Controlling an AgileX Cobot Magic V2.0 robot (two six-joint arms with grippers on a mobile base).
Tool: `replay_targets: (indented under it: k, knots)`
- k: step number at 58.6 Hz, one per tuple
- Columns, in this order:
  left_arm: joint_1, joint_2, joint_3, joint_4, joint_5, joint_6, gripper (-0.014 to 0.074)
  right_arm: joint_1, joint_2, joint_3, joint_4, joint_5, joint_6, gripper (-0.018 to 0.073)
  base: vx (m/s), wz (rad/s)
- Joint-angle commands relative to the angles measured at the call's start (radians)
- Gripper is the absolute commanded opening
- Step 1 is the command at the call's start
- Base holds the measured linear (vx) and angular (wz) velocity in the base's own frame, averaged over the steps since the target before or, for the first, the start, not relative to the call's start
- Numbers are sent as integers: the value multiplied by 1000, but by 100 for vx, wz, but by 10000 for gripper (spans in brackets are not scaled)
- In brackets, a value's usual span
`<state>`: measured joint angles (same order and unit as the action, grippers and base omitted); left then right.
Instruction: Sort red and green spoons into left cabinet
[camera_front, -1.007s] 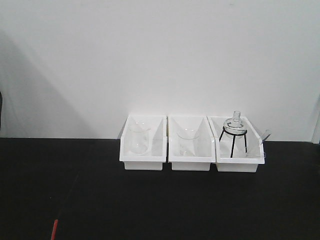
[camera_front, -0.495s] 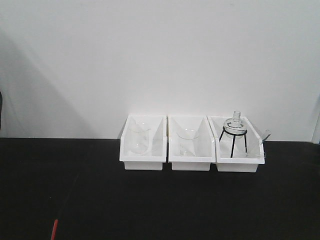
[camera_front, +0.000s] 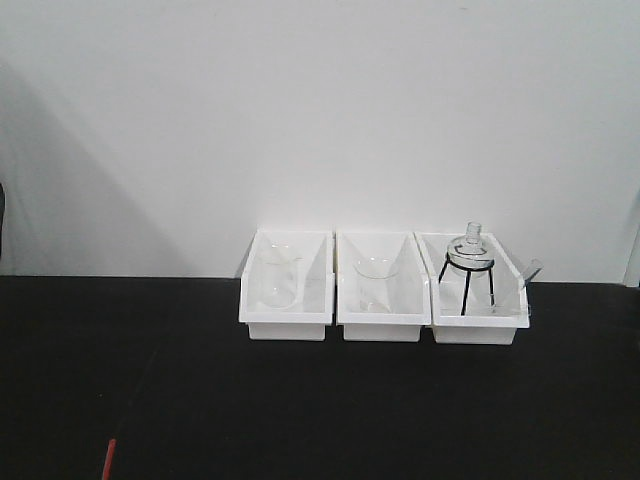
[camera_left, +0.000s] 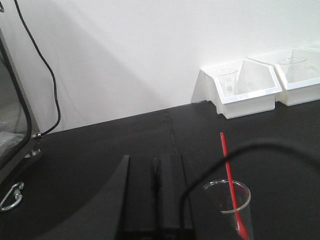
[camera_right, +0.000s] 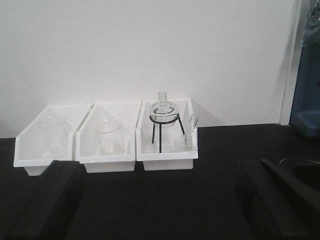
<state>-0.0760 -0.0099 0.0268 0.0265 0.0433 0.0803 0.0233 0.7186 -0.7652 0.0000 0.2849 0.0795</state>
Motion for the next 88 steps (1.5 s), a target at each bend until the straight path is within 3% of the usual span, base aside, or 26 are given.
replay_targets:
  k: [1,6,11,18,26,35,44,57,69,82,88]
  knots:
    - [-2,-19,6,-5,-130,-8,0,-5,0,-38,0,-85,-3,650,0,0]
    - [-2,-19,6,-16,-214,-50,0,-5,0,-38,0,-92,-3,622,0,0]
    - [-2,-19,-7,-50,-282,-151,0,-5,0,-38,0,-92,-3,587,0,0]
    - [-2,-14,-109,-55,-167,-249,0,-5,0,-38,0,-92,-3,555,0,0]
    - [-2,68,-308,-19,87,-196,0,-5,0,-38,0,-95,-3,547,0,0]
    - [-2,226,-495,-12,254,-105,0,-5,0,-38,0,-96,-3,547,0,0]
    - [-2,386,-622,-16,322,-80,0,-5,0,-38,0,-96,-3,547,0,0]
    - [-2,529,-654,-27,295,-80,21,-5,0,-38,0,-94,-3,547,0,0]
    - [-2,613,-654,-99,283,-75,153,-5,0,-38,-6,-68,-44,549,0,0]
    - [-2,660,-654,-110,282,-75,405,-5,0,-38,-24,-40,-319,554,0,0]
    - [-2,668,-654,-110,282,-75,513,-5,7,-38,-24,-34,-355,571,0,0]
